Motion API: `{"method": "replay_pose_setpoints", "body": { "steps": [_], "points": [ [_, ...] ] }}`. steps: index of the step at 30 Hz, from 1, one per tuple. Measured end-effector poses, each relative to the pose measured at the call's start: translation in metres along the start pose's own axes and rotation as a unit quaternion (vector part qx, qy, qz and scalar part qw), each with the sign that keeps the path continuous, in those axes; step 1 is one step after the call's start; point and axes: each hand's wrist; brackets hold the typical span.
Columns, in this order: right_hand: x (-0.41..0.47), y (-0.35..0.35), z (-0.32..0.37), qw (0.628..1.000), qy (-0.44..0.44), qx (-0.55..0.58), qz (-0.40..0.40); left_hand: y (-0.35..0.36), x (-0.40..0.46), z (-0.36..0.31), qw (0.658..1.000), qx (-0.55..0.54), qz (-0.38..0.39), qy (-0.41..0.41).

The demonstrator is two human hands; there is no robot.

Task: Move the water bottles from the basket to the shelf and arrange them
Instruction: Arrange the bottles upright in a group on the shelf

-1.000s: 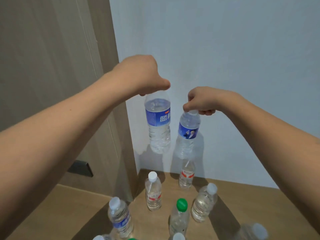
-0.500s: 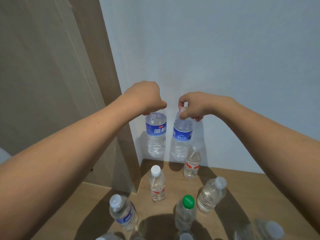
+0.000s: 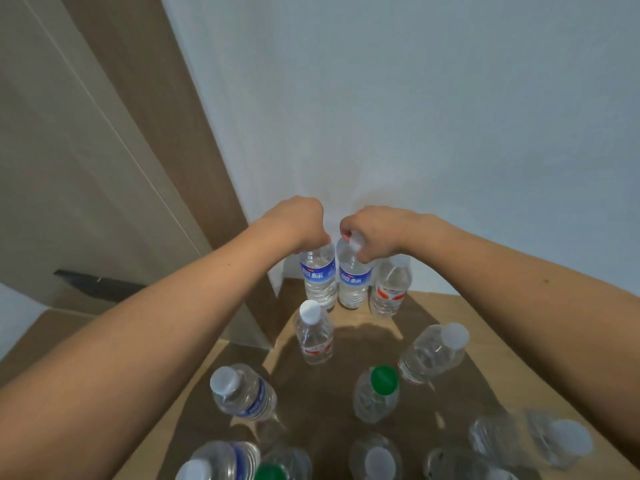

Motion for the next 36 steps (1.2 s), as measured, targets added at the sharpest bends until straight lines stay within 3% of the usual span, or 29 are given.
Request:
{"method": "replay_pose_setpoints", "body": {
  "steps": [4, 16, 27, 36],
  "points": [
    [0.017, 0.020, 0.003, 0.999, -0.031, -0.009, 0.024, 0.024, 0.019, 0.009, 0.999, -0.025, 0.015, -0.014],
    [0.034, 0.019, 0.003, 0.997, -0.074, -0.025, -0.010, 0.046, 0.049, 0.028, 1.000, -0.016, -0.010, -0.021],
    [0.035, 0.011, 0.002, 0.998, -0.059, -0.026, 0.009, 0.053, 0.069, 0.027, 0.999, -0.036, -0.017, -0.018],
    [0.031, 0.023, 0.006, 1.000, -0.001, -0.005, -0.008, 0.048, 0.049, 0.027, 0.997, -0.073, 0.027, -0.025]
  ]
}}
Point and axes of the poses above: each hand's wrist, its own x-axis towards the middle knuckle, its own y-axis out of the palm, z = x × y, and after that the axes turned 12 degrees about z, right-handed
